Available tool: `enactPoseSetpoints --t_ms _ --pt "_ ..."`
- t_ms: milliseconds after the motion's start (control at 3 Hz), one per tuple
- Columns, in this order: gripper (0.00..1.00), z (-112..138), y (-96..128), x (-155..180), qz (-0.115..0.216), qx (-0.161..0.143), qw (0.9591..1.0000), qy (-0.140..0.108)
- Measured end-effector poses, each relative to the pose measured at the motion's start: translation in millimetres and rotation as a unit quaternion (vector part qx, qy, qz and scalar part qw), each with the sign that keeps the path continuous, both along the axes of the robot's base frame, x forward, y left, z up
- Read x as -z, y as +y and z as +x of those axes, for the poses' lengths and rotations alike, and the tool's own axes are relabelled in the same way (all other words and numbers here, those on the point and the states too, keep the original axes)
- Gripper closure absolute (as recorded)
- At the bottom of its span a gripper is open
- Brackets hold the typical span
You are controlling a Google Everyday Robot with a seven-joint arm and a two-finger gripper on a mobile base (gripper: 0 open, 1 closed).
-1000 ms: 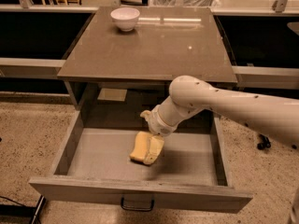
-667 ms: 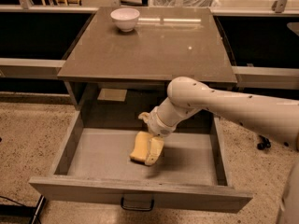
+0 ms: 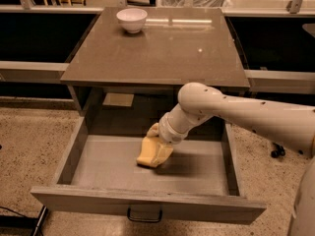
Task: Pick sponge from top drawer and place on counter
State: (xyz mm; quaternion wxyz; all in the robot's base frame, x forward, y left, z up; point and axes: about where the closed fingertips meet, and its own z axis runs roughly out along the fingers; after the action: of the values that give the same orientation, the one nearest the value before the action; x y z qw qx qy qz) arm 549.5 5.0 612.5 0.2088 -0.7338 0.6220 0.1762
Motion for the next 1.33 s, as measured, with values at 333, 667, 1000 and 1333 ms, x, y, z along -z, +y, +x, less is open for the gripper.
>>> enactPoseSetpoints --t_ms 333,667,1000,1333 --pt "0.78 0 3 -4 0.000 -0.004 1.0000 -0.008" --pt "0.99 -3 18 -25 0.002 -0.028 0.9984 -0.050" --pt "1.00 -22 34 -74 -0.014 -0.055 0.9927 -0.106" --pt "1.00 -40 38 -133 -0.028 -0.063 0.9836 -0.166"
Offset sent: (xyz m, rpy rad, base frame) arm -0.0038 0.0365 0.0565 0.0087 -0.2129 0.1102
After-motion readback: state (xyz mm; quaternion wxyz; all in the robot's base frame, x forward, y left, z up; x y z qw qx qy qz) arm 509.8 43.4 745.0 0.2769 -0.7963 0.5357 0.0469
